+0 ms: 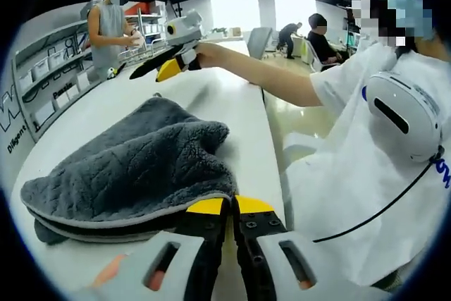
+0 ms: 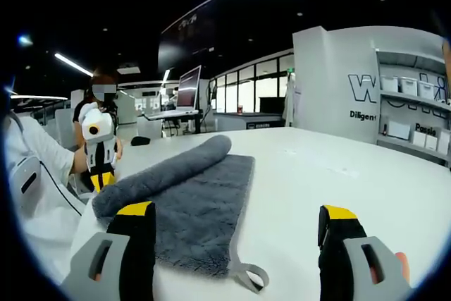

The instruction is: Open the folded towel by lifting each exposed corner and separating the folded layers until the towel lies flat within the target outline without major curled edges

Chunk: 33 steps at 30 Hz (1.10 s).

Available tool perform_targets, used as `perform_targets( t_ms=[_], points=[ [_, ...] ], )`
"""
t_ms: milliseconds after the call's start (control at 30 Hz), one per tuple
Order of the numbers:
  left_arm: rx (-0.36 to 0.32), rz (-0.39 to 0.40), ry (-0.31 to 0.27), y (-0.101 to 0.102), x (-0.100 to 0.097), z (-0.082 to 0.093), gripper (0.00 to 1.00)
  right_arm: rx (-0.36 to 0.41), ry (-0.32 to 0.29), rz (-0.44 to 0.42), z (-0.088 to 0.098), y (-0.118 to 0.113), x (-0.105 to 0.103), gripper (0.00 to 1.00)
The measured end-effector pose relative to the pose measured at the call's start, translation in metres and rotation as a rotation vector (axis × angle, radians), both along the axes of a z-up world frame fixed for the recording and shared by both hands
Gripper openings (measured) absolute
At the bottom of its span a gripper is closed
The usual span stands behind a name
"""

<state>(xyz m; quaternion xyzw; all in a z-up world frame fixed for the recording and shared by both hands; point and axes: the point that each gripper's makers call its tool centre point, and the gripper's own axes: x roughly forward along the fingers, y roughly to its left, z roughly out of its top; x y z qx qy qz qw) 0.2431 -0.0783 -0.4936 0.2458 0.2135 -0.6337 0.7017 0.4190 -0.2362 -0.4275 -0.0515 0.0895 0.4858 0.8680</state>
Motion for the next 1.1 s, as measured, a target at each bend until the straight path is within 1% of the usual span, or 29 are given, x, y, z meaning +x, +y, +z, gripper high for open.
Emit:
perform_targets(
  t_ms=[167,367,400,467,600,833,1100],
  points=[
    [-0.002,0.006,0.005,-0.014,0.001,0.000,0.04,0.002,-0.001,0.000,0.000,0.000,0.000,0.98],
    [-0.016,0.032,0.036,-0.034,0.005,0.000,0.04,0.006,-0.002,0.000,0.000,0.001,-0.001,0.98],
    [-0.017,0.033,0.037,-0.036,0.005,-0.001,0.04,0.007,-0.002,0.000,0.000,0.001,-0.001,0.98],
    [-0.020,0.024,0.028,-0.044,0.005,-0.001,0.04,0.007,-0.002,0.000,0.000,0.001,-0.002,0.98],
    [-0.022,0.025,0.029,-0.058,0.007,-0.001,0.04,0.009,-0.003,0.000,0.000,0.002,-0.002,0.98],
    [-0.026,0.060,0.016,-0.081,0.013,-0.001,0.04,0.025,-0.008,-0.006,0.003,0.001,-0.003,0.98],
    [-0.061,0.112,0.032,-0.106,0.020,-0.002,0.04,0.030,-0.009,-0.008,0.003,0.002,-0.005,0.98]
  ],
)
